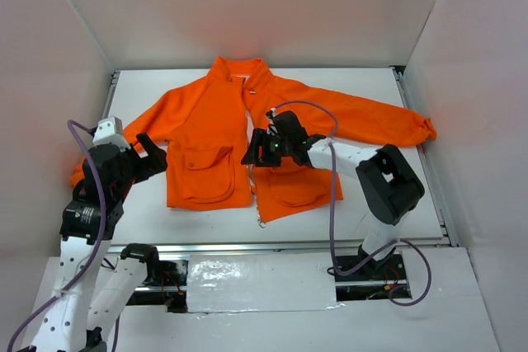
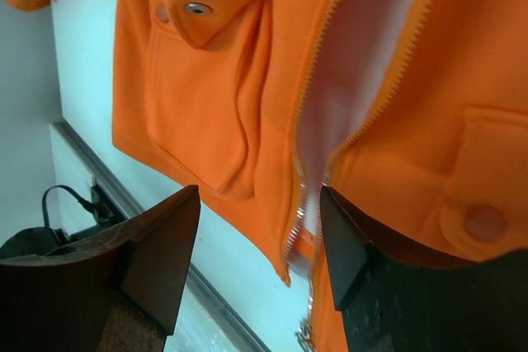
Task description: Zip up the jacket
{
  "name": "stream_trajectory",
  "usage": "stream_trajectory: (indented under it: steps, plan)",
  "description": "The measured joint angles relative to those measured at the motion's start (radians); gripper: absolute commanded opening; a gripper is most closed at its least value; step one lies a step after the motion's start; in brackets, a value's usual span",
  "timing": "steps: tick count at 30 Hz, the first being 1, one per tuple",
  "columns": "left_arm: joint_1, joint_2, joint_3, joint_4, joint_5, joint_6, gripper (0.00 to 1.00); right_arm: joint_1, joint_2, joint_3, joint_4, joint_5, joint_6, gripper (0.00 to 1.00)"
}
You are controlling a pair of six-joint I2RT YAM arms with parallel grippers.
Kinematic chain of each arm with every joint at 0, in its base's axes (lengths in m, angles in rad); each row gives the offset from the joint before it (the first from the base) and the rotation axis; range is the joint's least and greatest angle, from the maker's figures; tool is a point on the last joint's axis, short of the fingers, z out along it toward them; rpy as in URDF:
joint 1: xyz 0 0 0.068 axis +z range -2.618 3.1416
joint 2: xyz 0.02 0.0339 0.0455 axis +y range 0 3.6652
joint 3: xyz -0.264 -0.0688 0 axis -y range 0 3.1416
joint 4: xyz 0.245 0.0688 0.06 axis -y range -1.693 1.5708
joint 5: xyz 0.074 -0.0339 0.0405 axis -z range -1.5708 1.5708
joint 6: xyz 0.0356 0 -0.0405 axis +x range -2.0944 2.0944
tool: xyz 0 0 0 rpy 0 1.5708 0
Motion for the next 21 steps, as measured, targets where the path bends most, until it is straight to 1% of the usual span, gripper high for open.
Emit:
stream_trajectory:
  steps: [4, 7, 11, 13, 15, 19, 21]
  plan:
    - [0.0, 0.0, 0.0, 0.006, 0.015, 0.014, 0.99, 0.01, 0.062, 0.048, 0.028, -0.017, 0.011, 0.66]
    - [0.0, 0.004, 0.0, 0.008, 0.025, 0.015, 0.99, 0.016, 0.116, 0.087, 0.047, -0.018, 0.014, 0.63]
    - [0.001, 0.01, 0.0, 0.009, 0.034, 0.016, 1.0, 0.018, 0.159, 0.106, 0.053, -0.015, 0.018, 0.62]
    - [0.001, 0.013, 0.0, 0.009, 0.039, 0.017, 0.99, 0.019, 0.172, 0.106, 0.055, -0.014, 0.019, 0.6]
    - [0.001, 0.016, 0.0, 0.009, 0.046, 0.018, 1.0, 0.023, 0.177, 0.106, 0.055, -0.013, 0.021, 0.54]
    - [0.001, 0.024, 0.0, 0.01, 0.057, 0.018, 0.99, 0.031, 0.177, 0.099, 0.087, -0.022, 0.028, 0.46]
    - [0.001, 0.026, 0.0, 0.011, 0.06, 0.019, 0.99, 0.035, 0.177, 0.083, 0.106, -0.027, 0.036, 0.45]
